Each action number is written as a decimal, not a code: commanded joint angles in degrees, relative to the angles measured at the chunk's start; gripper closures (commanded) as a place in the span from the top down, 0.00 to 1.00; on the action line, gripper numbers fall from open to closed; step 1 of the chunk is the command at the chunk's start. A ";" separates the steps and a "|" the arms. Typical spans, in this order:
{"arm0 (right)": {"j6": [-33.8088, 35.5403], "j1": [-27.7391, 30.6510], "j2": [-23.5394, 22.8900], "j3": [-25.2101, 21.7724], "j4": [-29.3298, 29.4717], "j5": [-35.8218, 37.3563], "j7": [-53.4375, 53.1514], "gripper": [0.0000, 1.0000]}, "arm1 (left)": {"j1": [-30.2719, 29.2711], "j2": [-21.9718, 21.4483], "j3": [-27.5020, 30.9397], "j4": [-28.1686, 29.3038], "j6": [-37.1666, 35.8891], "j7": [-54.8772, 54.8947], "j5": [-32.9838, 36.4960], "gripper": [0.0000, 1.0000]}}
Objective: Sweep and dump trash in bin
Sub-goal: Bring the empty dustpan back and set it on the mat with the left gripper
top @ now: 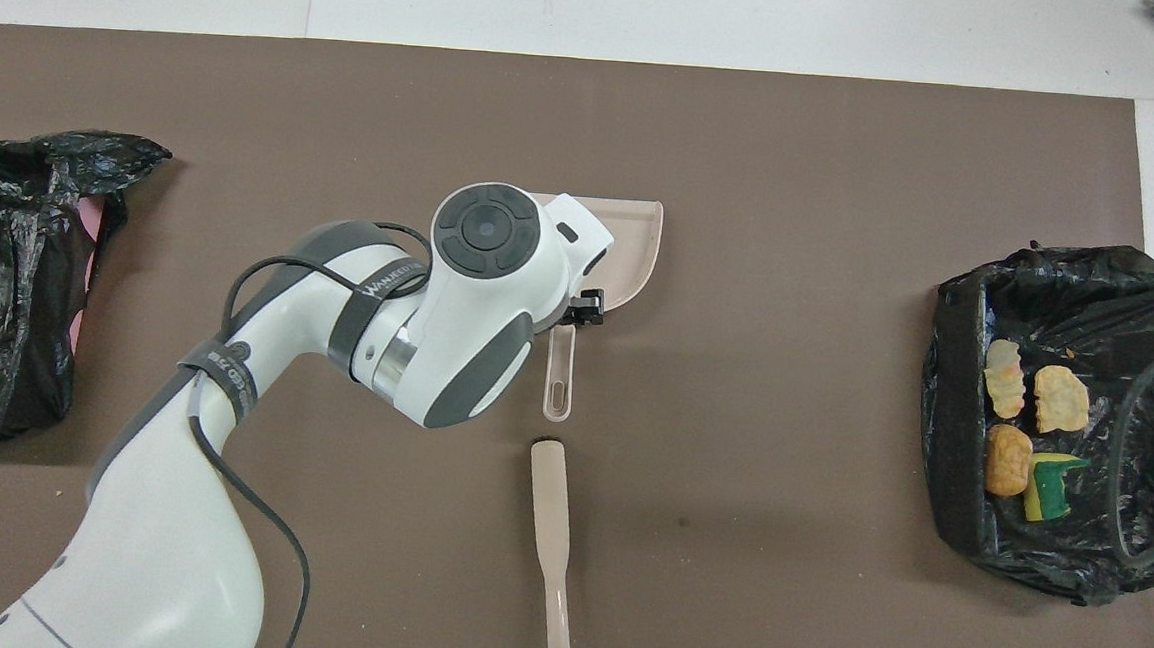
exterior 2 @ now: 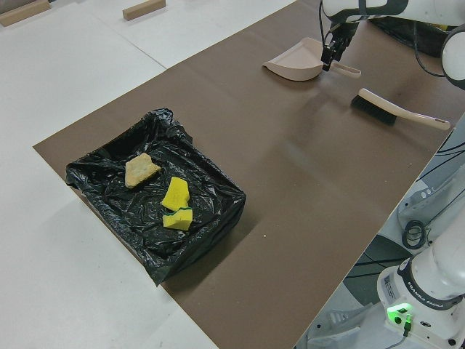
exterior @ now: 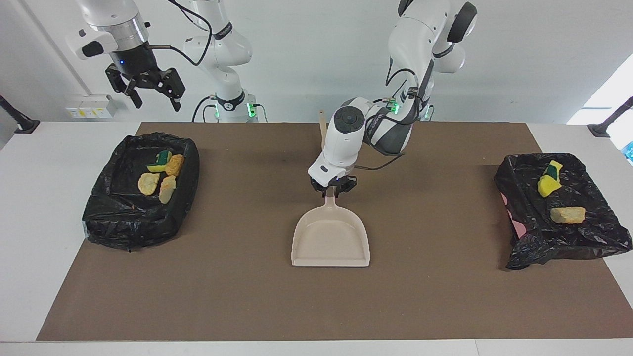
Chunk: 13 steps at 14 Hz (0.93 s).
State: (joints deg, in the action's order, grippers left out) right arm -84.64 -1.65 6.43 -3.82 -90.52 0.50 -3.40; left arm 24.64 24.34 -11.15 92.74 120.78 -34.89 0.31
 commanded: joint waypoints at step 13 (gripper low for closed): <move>-3.52 0.78 2.18 -0.05 -4.14 -1.55 2.70 1.00 | -23.92 -13.26 -0.27 -0.28 -14.51 30.31 -1.63 1.00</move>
State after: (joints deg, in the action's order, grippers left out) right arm -86.54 -1.44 7.05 -3.92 -92.52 0.23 -2.73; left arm 3.83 14.23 -11.07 91.74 109.03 -8.85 -0.08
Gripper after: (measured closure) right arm 0.000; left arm 0.000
